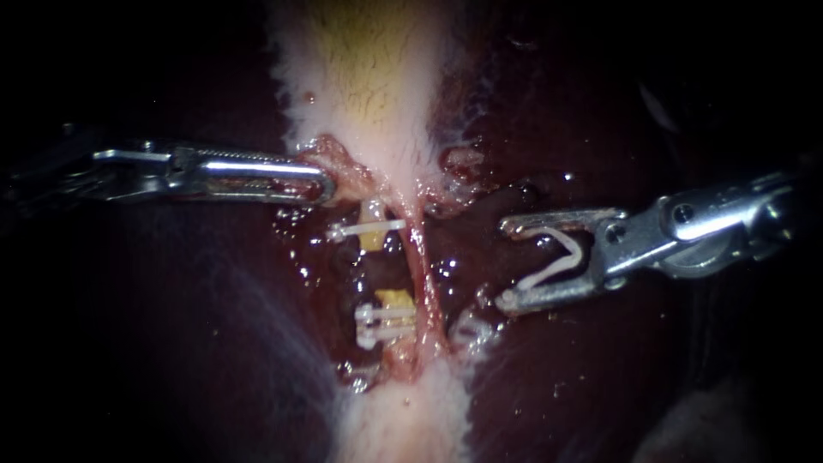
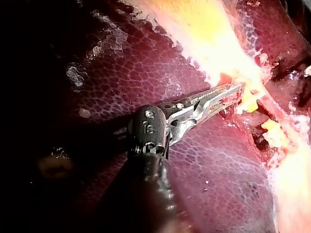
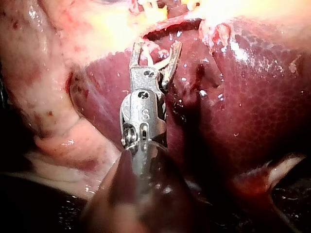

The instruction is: Clipping first clip right tube

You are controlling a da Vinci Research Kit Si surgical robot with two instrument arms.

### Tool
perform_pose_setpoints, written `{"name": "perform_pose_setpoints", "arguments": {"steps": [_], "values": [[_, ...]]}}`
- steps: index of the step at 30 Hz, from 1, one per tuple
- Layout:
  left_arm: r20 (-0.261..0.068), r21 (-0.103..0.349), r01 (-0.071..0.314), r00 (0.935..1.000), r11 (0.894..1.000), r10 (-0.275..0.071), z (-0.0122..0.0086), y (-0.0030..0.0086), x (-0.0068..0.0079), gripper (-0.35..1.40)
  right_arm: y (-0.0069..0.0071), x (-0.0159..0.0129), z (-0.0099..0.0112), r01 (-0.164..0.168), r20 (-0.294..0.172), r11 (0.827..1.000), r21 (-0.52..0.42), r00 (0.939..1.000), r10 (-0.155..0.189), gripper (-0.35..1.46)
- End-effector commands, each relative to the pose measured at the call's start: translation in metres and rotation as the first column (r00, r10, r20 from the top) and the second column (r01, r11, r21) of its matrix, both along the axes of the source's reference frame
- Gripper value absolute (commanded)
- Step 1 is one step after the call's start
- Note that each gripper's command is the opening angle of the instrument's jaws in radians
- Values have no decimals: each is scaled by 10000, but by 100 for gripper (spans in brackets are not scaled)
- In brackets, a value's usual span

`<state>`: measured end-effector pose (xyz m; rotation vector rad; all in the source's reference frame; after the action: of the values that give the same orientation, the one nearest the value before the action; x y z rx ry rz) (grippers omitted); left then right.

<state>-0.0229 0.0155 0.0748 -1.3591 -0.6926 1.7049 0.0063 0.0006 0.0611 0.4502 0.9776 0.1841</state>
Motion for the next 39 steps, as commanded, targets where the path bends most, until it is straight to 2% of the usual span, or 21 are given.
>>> {"name": "perform_pose_setpoints", "arguments": {"steps": [1,5,8,13,18,20,26,28,39], "values": [[2,-1,1,10000,10000,-1,-1,0,0,-35,0,0,0,-5,1,10000,6,10000,5,50],[23,21,-22,10000,10000,22,-6,0,5,-35,0,0,0,52,-28,10000,-27,10000,-52,50],[61,84,-51,10000,10000,50,-19,3,13,-35,-1,0,-1,56,-31,10000,-27,10000,-56,50],[108,245,-53,9999,9997,50,-61,8,38,-35,-3,0,-2,66,-37,10000,-28,10000,-66,50],[270,-27,165,9995,9999,-164,-106,19,63,-35,-3,1,-3,65,-36,10000,-28,10000,-65,50],[285,-58,188,9994,9998,-186,-114,21,66,-35,-4,3,-3,82,-44,10000,-18,10000,-82,50],[261,-175,235,9994,9996,-230,-109,14,60,-35,-11,18,5,204,-97,9998,-38,9997,-204,50],[247,-194,247,9994,9995,-242,-107,12,58,-35,-17,27,10,145,-58,9998,161,9999,-145,50],[215,-206,291,9994,9994,-286,-105,13,53,-35,-41,71,47,8,89,9967,817,10000,-16,50]]}}
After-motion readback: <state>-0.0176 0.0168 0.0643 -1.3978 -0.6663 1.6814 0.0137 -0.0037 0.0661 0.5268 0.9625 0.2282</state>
